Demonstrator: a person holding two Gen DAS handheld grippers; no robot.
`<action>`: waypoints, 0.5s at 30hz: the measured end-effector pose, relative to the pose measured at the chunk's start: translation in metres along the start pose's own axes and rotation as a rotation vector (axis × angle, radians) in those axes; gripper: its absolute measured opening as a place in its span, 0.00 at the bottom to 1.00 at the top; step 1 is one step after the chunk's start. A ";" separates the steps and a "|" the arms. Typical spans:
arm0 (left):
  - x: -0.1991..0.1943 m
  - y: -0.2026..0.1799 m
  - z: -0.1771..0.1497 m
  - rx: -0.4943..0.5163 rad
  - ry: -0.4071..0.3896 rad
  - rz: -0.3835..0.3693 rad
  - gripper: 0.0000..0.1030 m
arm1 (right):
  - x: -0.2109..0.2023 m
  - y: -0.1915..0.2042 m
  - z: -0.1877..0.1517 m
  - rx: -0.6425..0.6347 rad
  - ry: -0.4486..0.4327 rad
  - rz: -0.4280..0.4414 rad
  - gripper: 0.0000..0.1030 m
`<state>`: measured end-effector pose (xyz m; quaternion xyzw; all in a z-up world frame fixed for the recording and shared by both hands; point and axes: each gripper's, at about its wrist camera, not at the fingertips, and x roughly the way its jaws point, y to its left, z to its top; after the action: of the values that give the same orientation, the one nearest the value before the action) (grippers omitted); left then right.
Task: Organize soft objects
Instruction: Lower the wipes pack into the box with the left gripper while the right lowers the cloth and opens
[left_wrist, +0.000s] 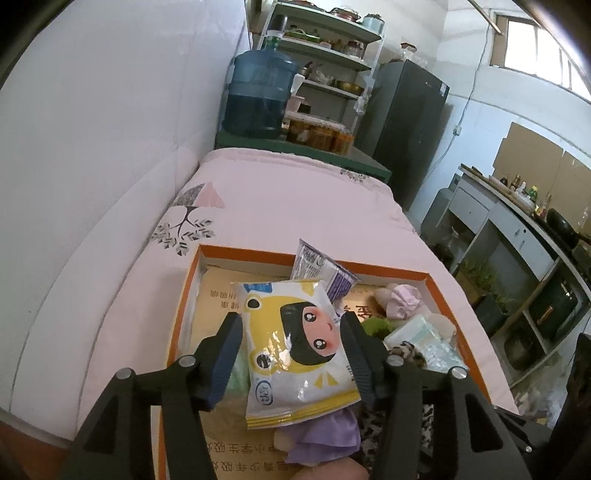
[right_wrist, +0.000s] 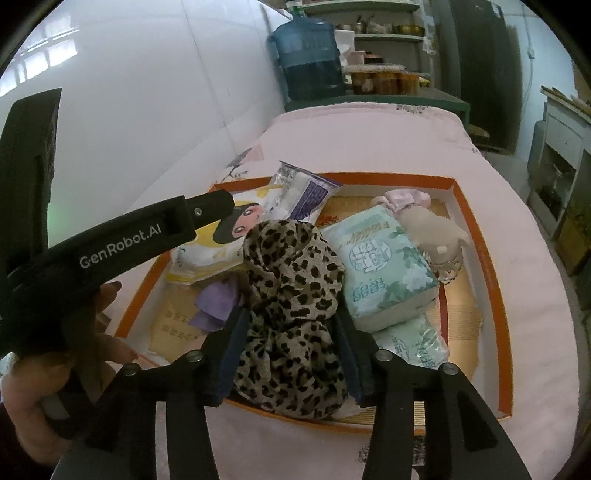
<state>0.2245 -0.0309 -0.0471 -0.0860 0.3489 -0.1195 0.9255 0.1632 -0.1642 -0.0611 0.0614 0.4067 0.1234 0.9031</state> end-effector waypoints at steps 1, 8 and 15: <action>-0.002 -0.001 0.000 0.001 -0.004 -0.001 0.53 | -0.002 0.000 0.000 0.000 -0.003 -0.001 0.48; -0.014 -0.007 0.001 0.005 -0.021 -0.004 0.53 | -0.012 0.000 0.000 0.008 -0.021 -0.004 0.49; -0.028 -0.012 0.001 0.010 -0.044 -0.007 0.53 | -0.024 -0.001 -0.001 0.019 -0.046 -0.027 0.62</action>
<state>0.2028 -0.0345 -0.0260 -0.0852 0.3275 -0.1224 0.9330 0.1476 -0.1716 -0.0445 0.0673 0.3879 0.1062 0.9131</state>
